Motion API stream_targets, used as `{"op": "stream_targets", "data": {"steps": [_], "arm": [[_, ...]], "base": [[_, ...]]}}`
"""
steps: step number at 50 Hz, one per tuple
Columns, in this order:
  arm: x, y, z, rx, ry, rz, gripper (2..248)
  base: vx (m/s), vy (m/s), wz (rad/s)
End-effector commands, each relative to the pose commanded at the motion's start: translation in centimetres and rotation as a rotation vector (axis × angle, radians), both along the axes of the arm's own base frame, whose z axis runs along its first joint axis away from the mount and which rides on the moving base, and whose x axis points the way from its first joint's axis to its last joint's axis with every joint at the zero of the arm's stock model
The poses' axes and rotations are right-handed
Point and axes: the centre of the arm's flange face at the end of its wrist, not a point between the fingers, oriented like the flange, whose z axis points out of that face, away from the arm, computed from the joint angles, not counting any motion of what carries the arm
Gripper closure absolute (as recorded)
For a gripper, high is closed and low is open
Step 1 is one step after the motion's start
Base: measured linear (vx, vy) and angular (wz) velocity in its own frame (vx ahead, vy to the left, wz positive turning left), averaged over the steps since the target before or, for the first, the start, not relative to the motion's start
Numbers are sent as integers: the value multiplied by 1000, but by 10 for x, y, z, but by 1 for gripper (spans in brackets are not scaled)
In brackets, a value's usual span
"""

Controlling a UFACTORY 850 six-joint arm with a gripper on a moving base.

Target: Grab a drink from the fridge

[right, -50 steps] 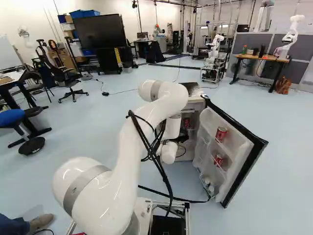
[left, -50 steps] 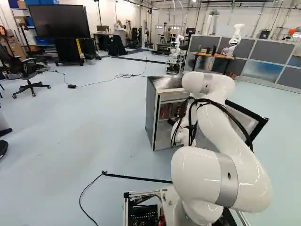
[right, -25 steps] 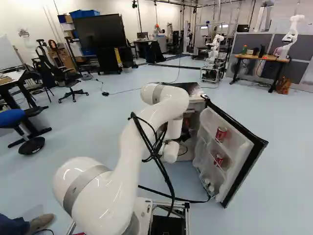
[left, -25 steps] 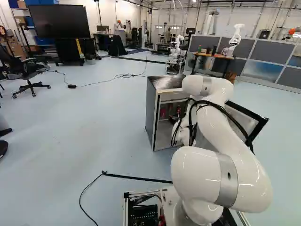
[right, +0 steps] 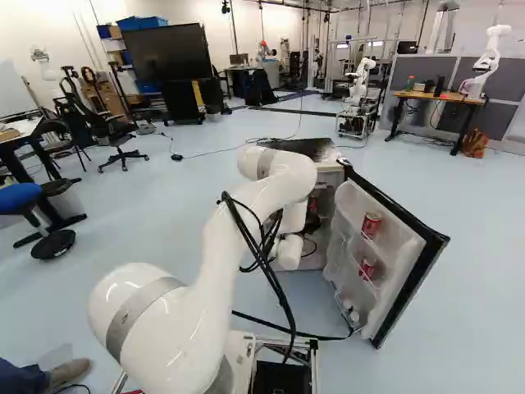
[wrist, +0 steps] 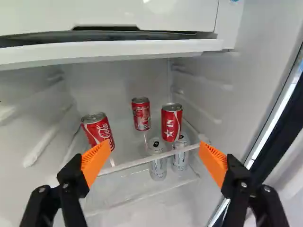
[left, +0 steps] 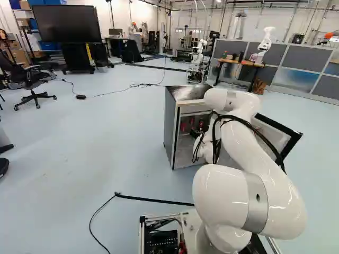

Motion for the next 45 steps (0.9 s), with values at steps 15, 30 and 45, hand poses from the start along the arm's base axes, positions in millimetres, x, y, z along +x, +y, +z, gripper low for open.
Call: {"op": "stream_targets", "data": {"steps": [15,30,45], "arm": [[19,-4,-8,-13,-27,6,3],[34,-11,-18,-22,-32,6,3],[46,-20,-27,-29,-32,0,3]], "base": [[0,0,0],[0,0,0],[0,0,0]]}}
